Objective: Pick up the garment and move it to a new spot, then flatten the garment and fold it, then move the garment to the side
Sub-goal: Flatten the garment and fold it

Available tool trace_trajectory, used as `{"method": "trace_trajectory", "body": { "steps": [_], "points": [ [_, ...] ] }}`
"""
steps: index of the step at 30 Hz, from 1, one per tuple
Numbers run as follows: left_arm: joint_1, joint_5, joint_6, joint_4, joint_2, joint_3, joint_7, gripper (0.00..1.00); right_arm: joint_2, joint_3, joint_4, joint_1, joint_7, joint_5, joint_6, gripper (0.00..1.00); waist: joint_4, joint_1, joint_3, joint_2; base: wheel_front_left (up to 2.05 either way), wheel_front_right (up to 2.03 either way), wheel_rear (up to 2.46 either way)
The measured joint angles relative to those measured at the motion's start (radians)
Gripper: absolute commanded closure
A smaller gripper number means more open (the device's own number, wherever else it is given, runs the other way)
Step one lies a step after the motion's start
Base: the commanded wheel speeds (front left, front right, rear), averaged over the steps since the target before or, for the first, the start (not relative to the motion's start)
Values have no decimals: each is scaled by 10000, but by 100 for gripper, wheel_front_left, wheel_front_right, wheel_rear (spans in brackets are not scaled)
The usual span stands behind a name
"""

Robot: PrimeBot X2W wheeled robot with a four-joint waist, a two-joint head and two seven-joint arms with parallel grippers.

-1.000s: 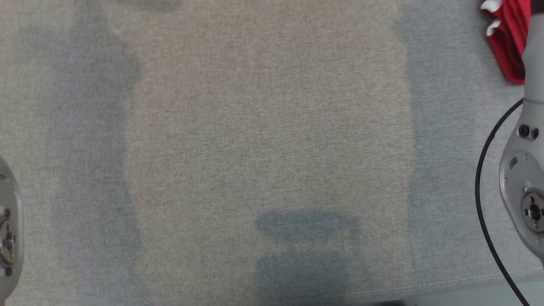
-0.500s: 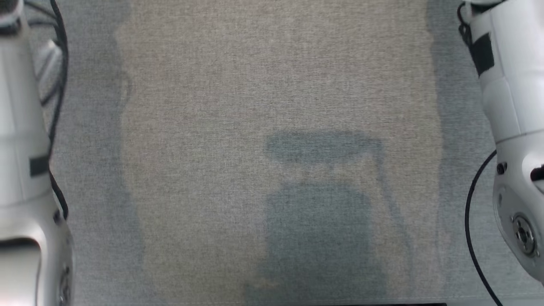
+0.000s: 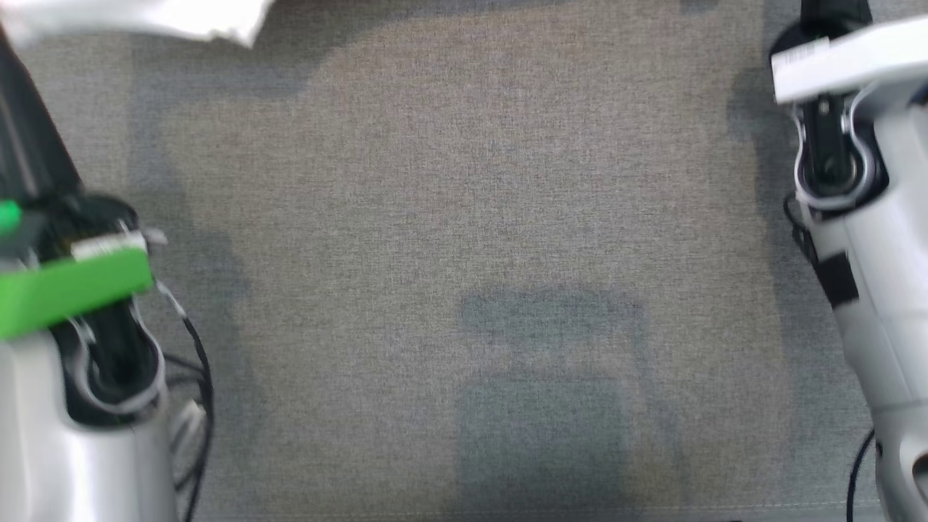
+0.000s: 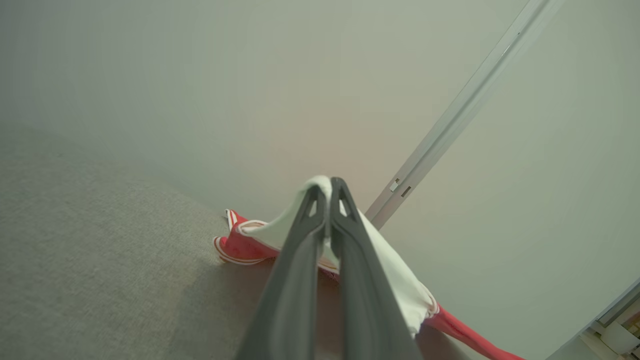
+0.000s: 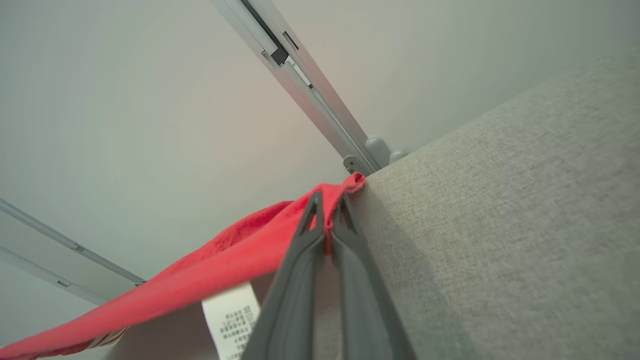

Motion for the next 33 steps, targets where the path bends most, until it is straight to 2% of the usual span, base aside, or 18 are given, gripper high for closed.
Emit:
{"method": "trace_trajectory", "body": {
  "steps": [5, 14, 22, 33],
  "points": [
    [2036, 132, 0, -173, -573, 40, 0, 100, -77, -397, -1369, 2101, -2, 12, 2, 100, 36, 0, -514, 0, 0, 0, 0],
    [4135, 245, -29, 337, -803, 198, 0, 100, 986, -1829, -3237, 5741, 0, -410, 2, 100, 190, 0, -1641, 0, 0, 0, 0],
    [5476, 215, -29, 846, -819, 33, 0, 100, 1586, -1956, -3935, 8106, 0, -531, 0, 100, 262, -1, -2780, 0, 0, 0, 0],
    [6802, 73, -29, 663, -821, 56, -2, 100, 1806, -1835, -4416, 9821, 0, -322, 0, 100, 87, -1, -4177, 0, 0, 0, 0]
  ]
}}
